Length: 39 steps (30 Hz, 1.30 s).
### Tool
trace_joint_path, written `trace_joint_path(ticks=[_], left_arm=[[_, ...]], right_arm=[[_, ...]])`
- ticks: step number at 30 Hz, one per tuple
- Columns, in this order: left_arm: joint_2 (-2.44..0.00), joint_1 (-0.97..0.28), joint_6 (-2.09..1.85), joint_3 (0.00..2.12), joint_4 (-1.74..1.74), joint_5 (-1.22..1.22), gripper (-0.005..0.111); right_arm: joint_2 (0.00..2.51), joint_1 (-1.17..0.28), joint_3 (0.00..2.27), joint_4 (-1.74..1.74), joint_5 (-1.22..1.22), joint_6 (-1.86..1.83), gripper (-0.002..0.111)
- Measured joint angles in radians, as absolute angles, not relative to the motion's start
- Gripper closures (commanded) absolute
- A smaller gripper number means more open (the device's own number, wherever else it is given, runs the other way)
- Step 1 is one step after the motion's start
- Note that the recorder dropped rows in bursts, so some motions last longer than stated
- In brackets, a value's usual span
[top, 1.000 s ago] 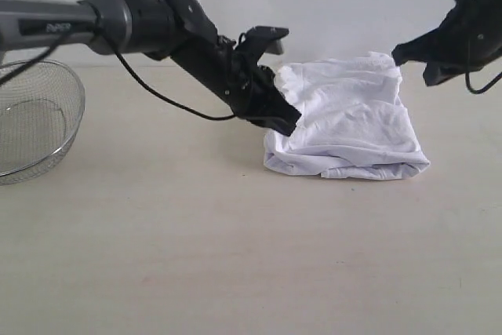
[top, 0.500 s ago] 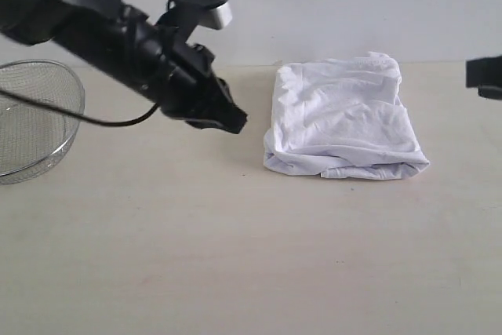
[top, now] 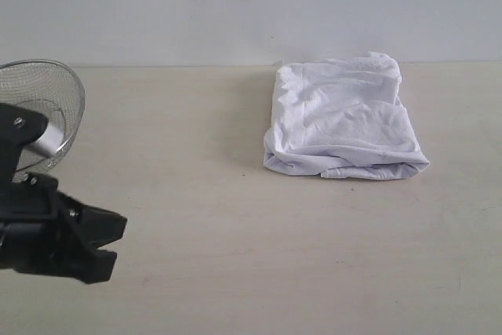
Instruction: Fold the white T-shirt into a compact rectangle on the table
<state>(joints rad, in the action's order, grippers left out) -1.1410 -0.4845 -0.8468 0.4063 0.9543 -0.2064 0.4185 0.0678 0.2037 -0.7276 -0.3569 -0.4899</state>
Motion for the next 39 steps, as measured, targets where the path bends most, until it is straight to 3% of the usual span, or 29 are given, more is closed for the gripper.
trace_joint_path(ticks=[16, 39], left_arm=[[-0.928, -0.485, -0.849, 0.323, 0.999, -0.132, 0.102], [-0.923, -0.485, -0.849, 0.323, 0.999, -0.13, 0.102]], right_arm=[[0.265, 0.068, 0.177, -0.765, -0.36, -0.37, 0.109], [0.218, 0.068, 0.177, -0.685, -0.345, -0.434, 0.109]])
